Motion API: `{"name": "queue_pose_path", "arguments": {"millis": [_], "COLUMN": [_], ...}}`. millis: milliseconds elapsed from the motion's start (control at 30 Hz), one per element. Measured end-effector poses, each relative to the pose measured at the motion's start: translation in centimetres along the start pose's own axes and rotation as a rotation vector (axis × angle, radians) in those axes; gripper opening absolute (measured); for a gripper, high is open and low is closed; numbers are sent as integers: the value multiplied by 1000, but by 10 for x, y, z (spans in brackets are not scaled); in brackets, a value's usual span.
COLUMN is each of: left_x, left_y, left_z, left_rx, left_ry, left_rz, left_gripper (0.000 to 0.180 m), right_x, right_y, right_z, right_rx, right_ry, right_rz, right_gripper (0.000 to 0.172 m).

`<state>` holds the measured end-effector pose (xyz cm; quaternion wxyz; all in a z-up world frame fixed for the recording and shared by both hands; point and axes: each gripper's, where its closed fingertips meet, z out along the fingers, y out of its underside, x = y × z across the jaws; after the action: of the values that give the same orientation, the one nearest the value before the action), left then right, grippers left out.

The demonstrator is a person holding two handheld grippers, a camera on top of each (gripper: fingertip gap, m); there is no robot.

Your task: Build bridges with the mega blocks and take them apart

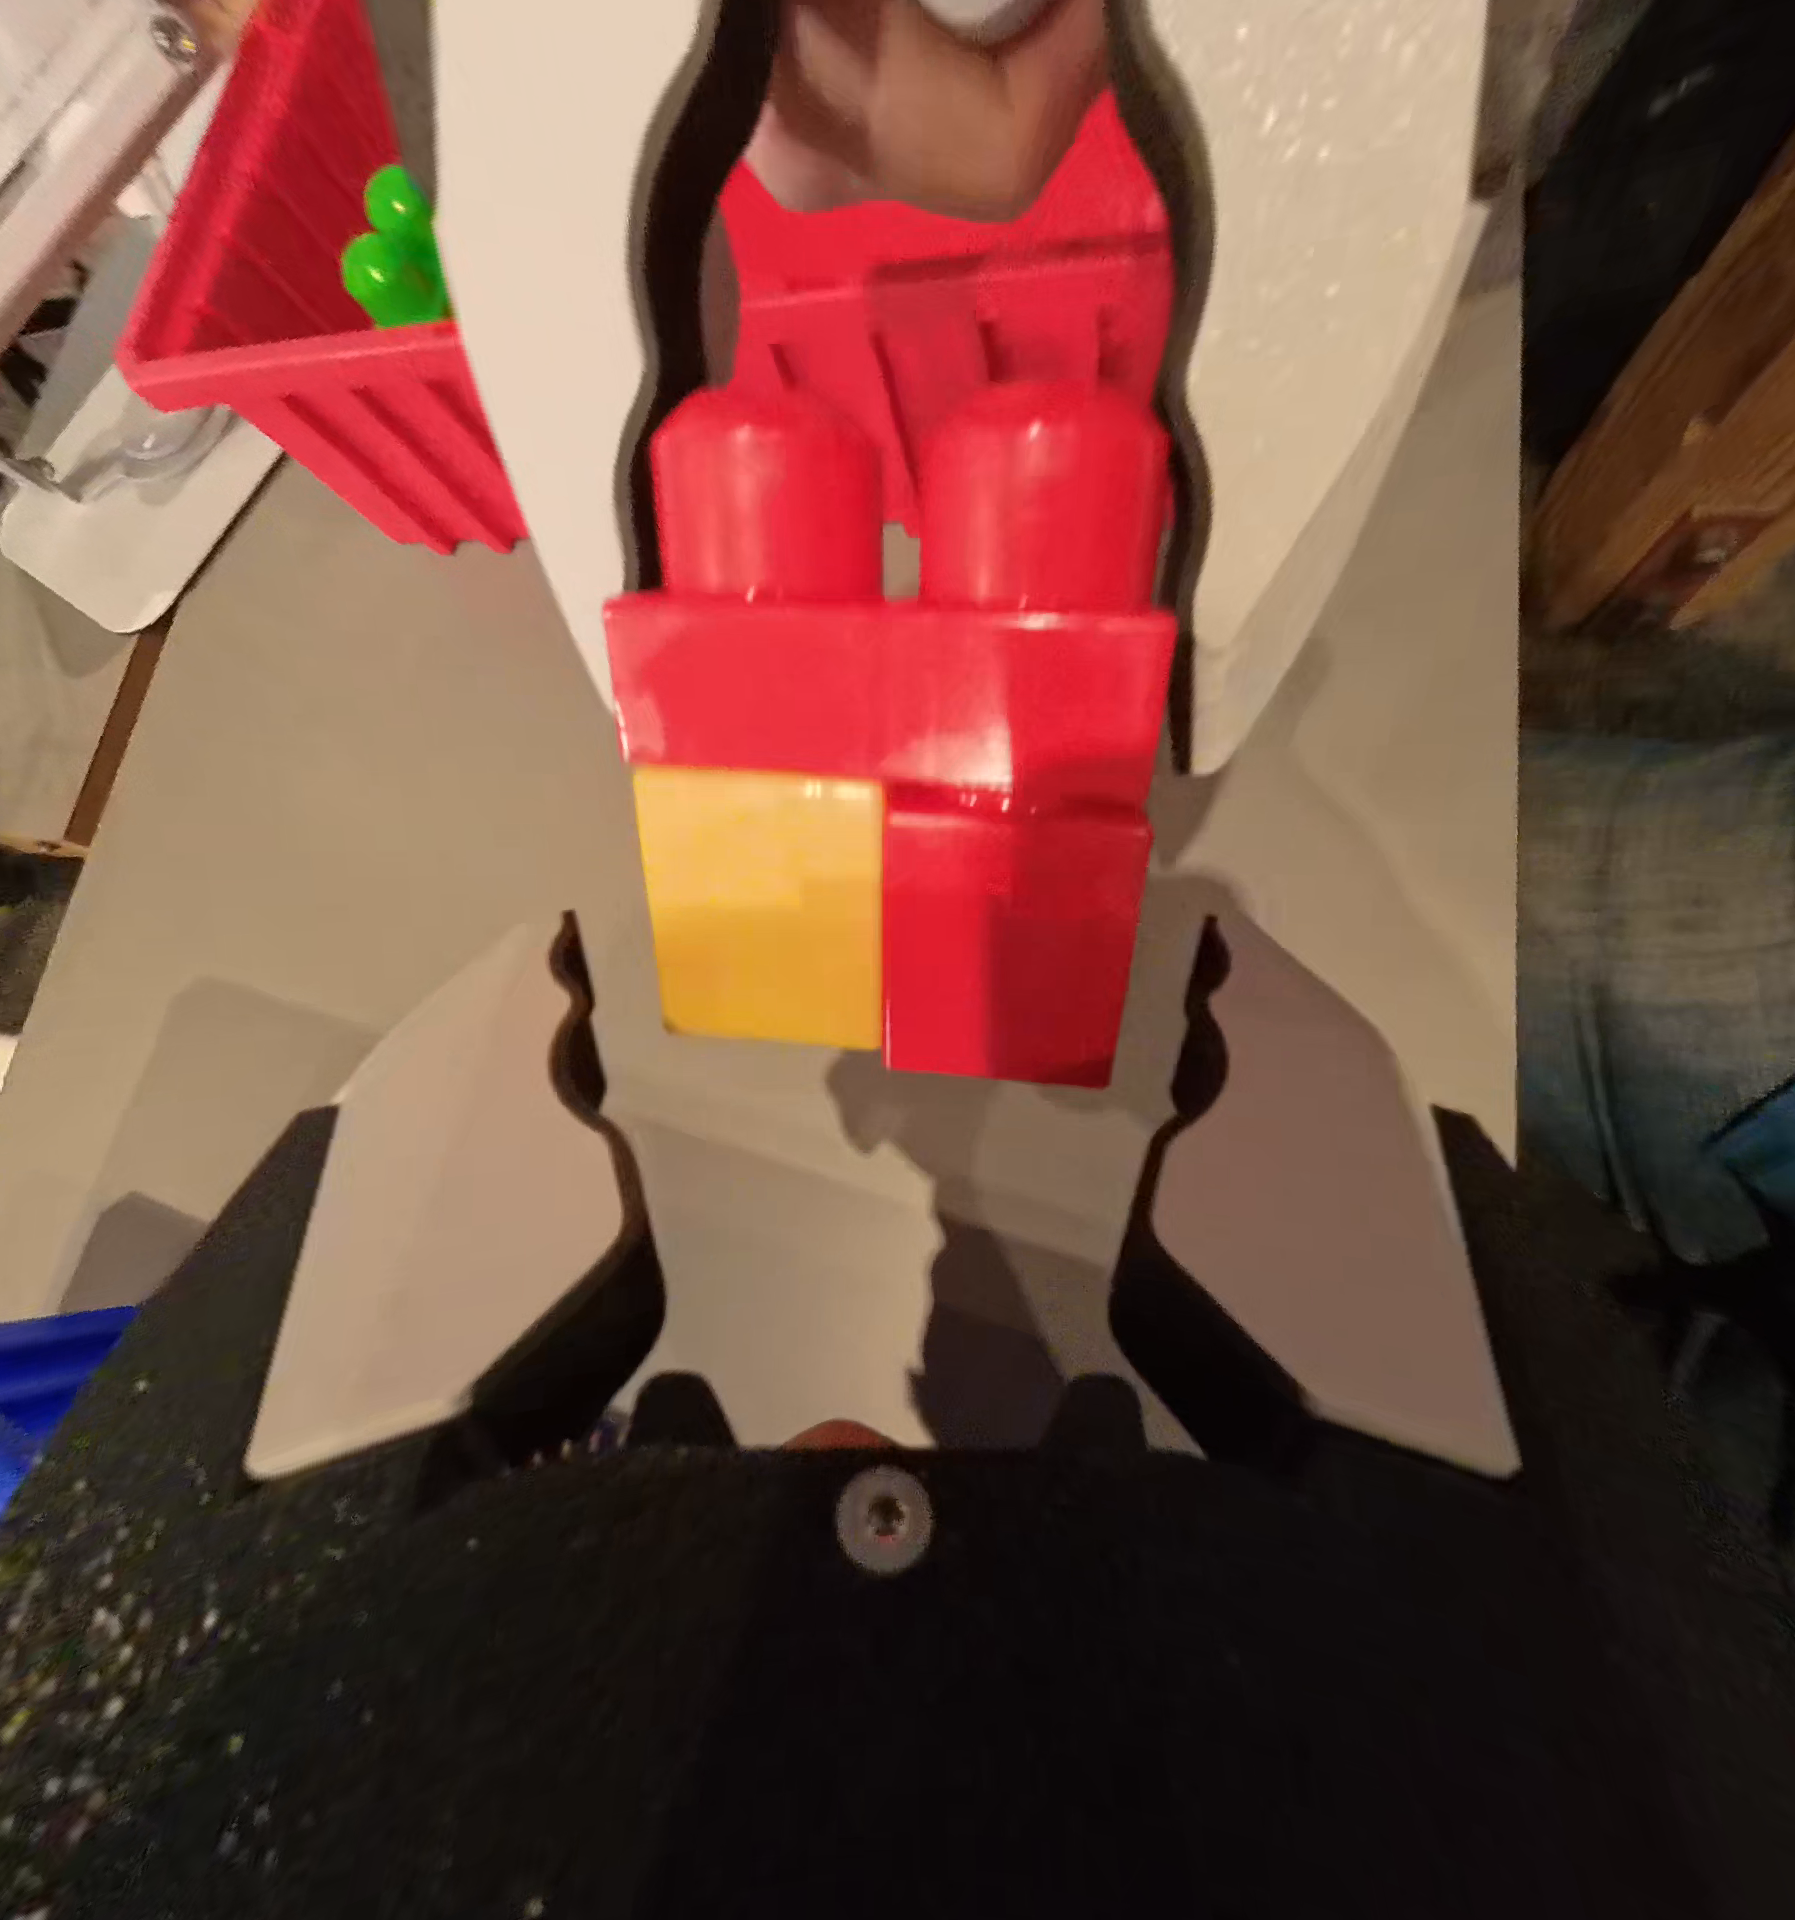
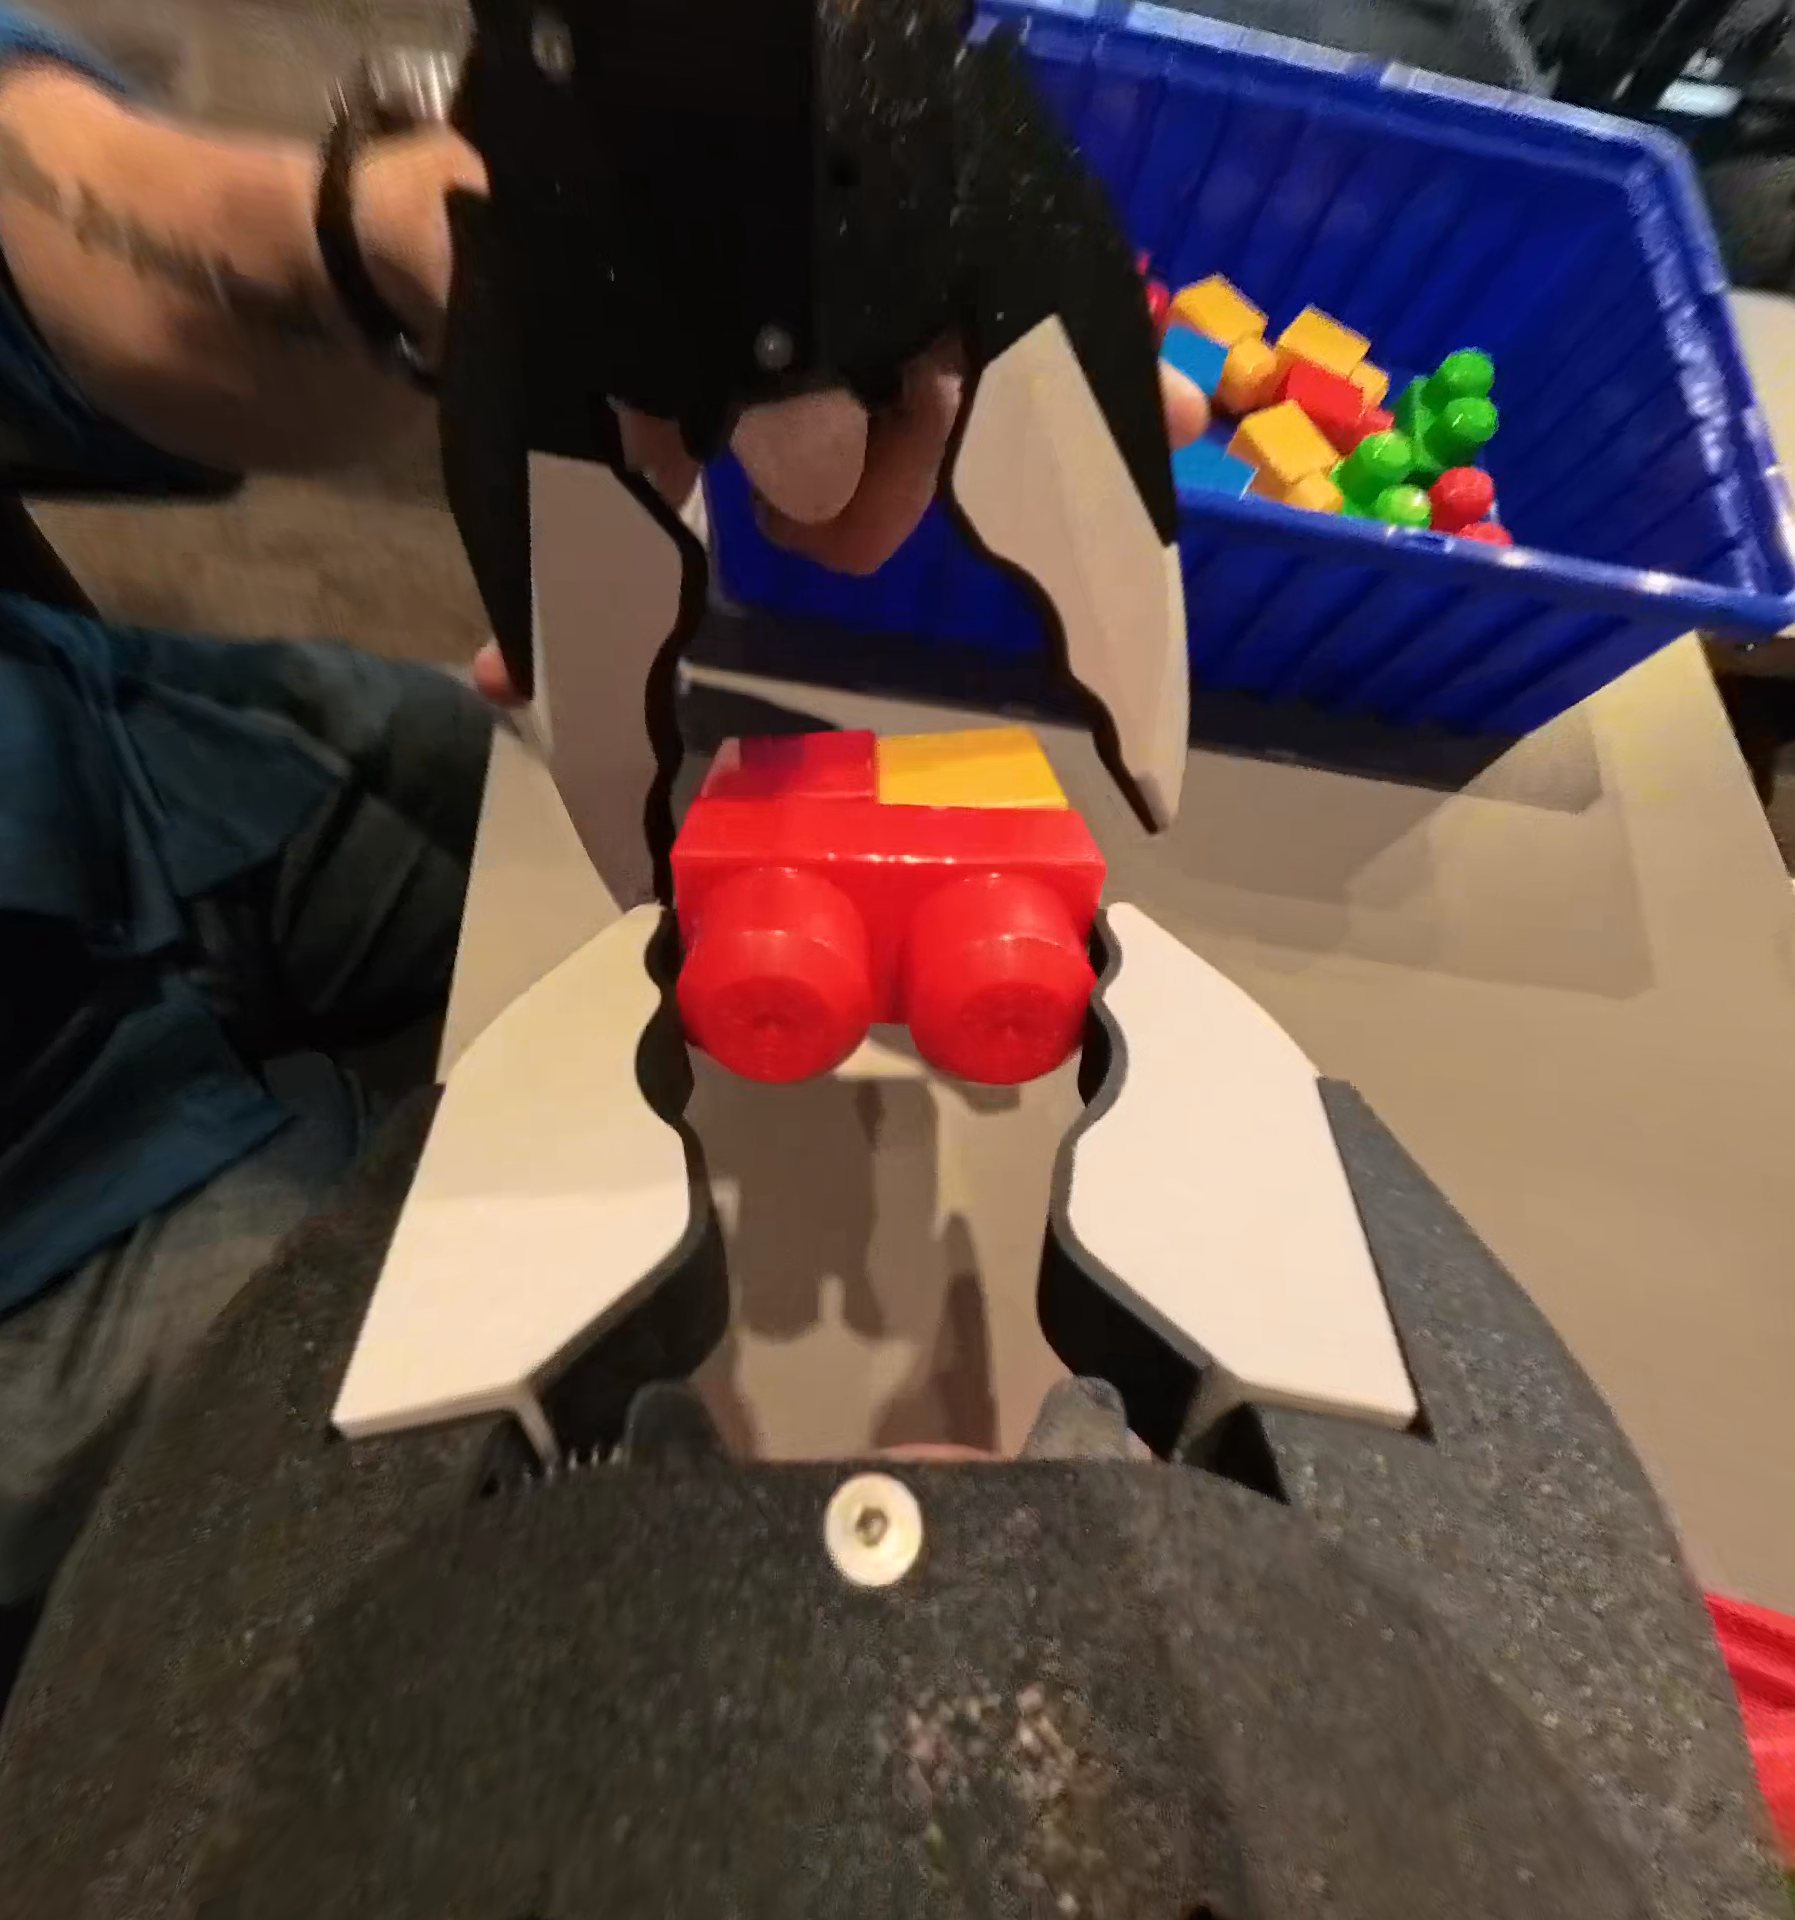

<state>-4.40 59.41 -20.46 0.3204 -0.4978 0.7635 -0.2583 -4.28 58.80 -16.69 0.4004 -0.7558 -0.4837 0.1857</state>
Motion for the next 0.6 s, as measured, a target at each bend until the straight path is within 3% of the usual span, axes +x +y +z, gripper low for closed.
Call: {"name": "queue_pose_path", "arguments": {"millis": [33,133,367,600], "left_x": [-3,-10,-1,6], "left_y": [-2,-8,-18,-23], "left_z": [-2,-7,-9,-5], "left_rx": [23,102,119,81], "left_ry": [-12,-46,13,61], "left_rz": [-8,-35,-5,25], "left_gripper": [111,116,112,84], "right_x": [1,0,-1,-4], "right_y": [-3,-7,0,-3], "right_z": [-3,-9,-3,1], "right_rx": [48,141,110,75], "right_ry": [-4,-27,13,21], "right_rz": [27,84,41,-6], "right_gripper": [74,74,74,74]}}
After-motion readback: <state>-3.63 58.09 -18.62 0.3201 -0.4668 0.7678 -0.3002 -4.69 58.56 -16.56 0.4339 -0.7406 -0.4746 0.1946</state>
